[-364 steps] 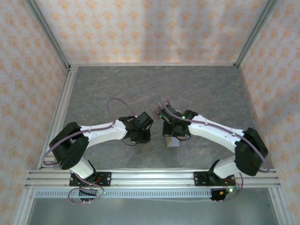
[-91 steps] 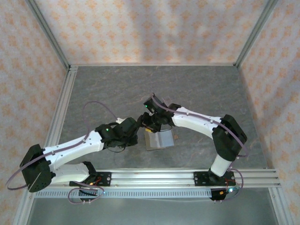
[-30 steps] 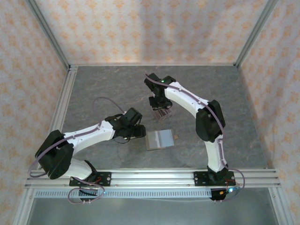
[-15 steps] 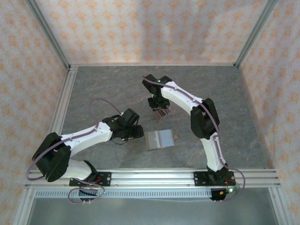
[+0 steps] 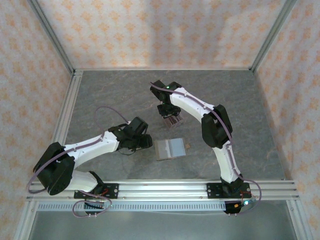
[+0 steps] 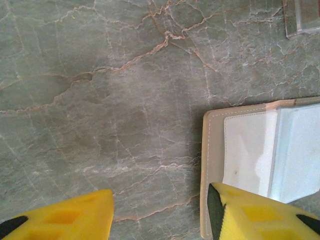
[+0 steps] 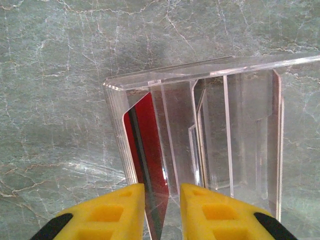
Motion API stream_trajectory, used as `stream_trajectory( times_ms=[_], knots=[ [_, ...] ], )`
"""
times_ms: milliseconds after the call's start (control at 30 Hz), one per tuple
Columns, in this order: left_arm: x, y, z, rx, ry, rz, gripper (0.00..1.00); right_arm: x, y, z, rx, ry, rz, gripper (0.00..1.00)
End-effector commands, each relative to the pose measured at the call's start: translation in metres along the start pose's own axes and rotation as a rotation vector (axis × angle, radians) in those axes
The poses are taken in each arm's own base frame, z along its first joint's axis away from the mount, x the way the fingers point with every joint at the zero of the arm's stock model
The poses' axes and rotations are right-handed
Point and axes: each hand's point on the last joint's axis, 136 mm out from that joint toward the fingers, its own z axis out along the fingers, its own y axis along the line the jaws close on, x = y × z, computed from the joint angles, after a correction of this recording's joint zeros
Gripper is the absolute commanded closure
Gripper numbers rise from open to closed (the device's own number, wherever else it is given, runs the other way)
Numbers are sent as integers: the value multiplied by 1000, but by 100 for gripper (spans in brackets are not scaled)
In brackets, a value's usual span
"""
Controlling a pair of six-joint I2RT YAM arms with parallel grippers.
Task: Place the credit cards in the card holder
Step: Pick up the credit card from the storage box.
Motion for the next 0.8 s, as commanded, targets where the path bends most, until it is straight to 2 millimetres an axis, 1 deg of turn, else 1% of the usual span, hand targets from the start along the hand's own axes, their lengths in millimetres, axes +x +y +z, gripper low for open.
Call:
stream_trajectory(
  times_ms=[0, 300, 767],
  knots=[
    [-7, 8, -5, -17, -45, -20, 47, -2, -3, -6, 32, -6, -23, 75],
    [-5, 11, -4, -23, -46, -29, 46, -2, 11, -4, 3, 2, -51, 75],
    [-6, 13, -8, -21, -56, -38, 46, 5, 7, 9, 38, 33, -56, 77]
  ],
)
